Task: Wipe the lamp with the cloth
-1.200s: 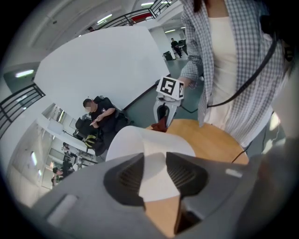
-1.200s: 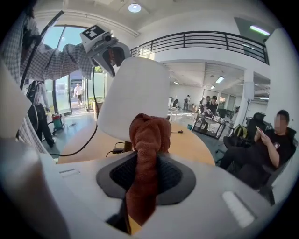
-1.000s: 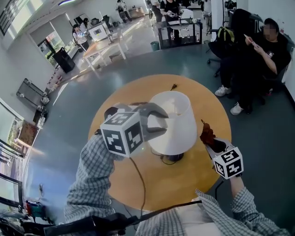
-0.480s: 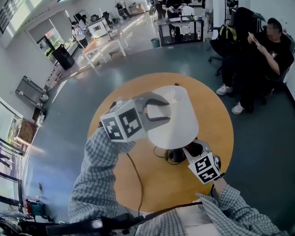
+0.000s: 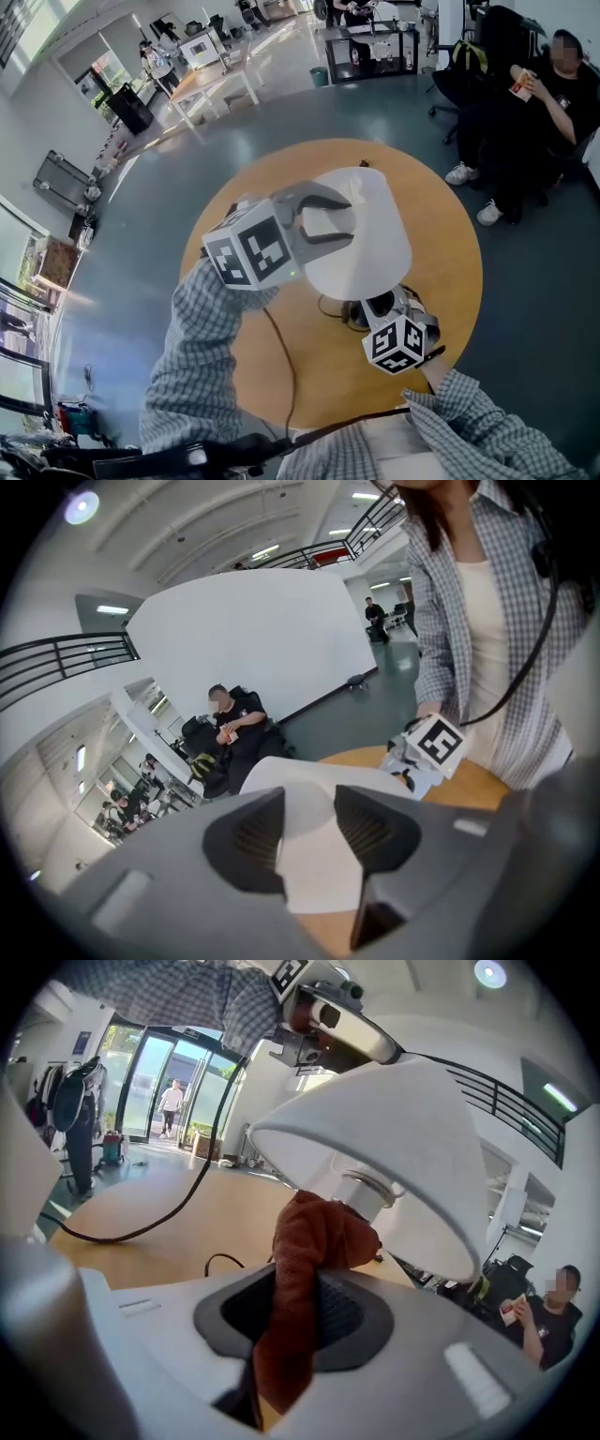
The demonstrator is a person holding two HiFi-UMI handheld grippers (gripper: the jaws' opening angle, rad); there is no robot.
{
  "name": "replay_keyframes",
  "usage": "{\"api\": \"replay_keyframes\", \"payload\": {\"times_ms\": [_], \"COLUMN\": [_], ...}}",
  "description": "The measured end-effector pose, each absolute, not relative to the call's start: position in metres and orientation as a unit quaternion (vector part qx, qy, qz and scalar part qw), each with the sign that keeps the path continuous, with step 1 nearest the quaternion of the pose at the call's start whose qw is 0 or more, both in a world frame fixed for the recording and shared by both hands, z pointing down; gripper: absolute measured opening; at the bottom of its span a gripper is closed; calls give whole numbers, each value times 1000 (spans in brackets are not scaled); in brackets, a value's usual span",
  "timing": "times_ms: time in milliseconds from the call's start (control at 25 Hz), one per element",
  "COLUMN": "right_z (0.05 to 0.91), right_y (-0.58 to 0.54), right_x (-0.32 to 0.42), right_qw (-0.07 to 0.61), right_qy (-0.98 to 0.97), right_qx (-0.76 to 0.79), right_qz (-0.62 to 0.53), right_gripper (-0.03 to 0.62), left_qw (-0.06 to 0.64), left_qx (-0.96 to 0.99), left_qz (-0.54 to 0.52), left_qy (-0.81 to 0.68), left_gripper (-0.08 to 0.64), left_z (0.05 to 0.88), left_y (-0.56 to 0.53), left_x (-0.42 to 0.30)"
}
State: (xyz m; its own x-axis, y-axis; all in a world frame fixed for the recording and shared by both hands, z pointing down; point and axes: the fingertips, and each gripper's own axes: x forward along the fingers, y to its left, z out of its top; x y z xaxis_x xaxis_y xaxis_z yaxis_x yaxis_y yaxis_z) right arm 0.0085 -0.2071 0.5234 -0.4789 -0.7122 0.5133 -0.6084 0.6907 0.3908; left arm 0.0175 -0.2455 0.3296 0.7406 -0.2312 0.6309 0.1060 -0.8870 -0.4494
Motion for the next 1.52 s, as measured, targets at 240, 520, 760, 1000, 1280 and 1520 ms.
{"api": "replay_keyframes", "payload": {"times_ms": [240, 520, 760, 1000, 1280, 1520], "right_z": [561, 594, 539, 527, 587, 552], "right_y": [-184, -143, -190, -196, -153, -153], "right_x": [0, 1, 14, 6, 6, 29], "right_qw": [398, 442, 372, 361, 433, 400], "right_qy": [-849, -847, -845, -843, -843, -846], "right_qx": [340, 291, 378, 389, 315, 347], "right_qz": [-78, -57, -67, -88, -48, -51], "right_gripper": [98, 100, 98, 100, 98, 100], "left_qw": [232, 235, 236, 233, 243, 281], "left_qx": [-905, -907, -908, -909, -907, -893], "left_qz": [-354, -348, -344, -344, -342, -349], "left_qy": [40, 33, 31, 37, 38, 42], "left_gripper": [163, 161, 161, 161, 159, 160], "left_z": [329, 328, 325, 327, 320, 321], "left_y": [-246, -241, -236, -229, -215, -195], "left_x": [14, 18, 25, 20, 21, 30]}}
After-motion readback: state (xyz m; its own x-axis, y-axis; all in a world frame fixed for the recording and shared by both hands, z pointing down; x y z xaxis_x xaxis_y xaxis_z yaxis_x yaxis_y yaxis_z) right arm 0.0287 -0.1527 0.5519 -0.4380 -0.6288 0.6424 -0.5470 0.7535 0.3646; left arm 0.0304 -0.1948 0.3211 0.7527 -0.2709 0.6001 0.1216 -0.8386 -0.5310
